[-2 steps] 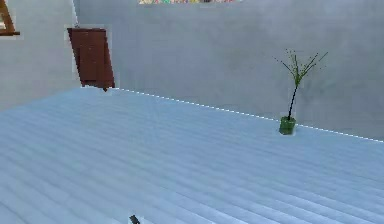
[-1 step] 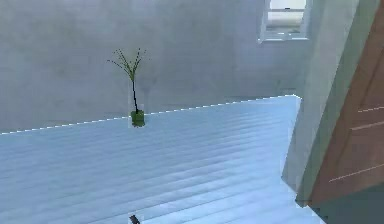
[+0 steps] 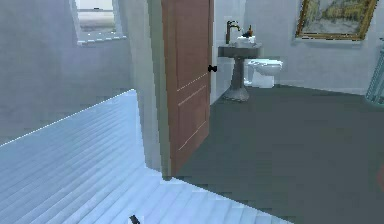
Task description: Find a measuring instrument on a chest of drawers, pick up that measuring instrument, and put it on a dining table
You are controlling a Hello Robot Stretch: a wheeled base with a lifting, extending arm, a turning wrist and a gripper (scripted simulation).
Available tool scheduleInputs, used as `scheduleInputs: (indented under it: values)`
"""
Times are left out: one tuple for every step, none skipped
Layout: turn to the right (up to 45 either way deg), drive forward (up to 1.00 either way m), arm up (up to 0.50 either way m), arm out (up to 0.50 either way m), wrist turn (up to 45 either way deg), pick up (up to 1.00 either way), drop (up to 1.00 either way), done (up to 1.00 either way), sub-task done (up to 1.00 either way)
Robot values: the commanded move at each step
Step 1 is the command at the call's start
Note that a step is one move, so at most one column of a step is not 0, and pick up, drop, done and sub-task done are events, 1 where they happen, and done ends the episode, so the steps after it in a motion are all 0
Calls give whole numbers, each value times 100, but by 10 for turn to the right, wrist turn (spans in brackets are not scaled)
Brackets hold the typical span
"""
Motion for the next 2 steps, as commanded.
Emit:
scheduleInputs:
  values:
    - [60, 0, 0, 0, 0, 0, 0, 0, 0]
    - [0, 40, 0, 0, 0, 0, 0, 0, 0]
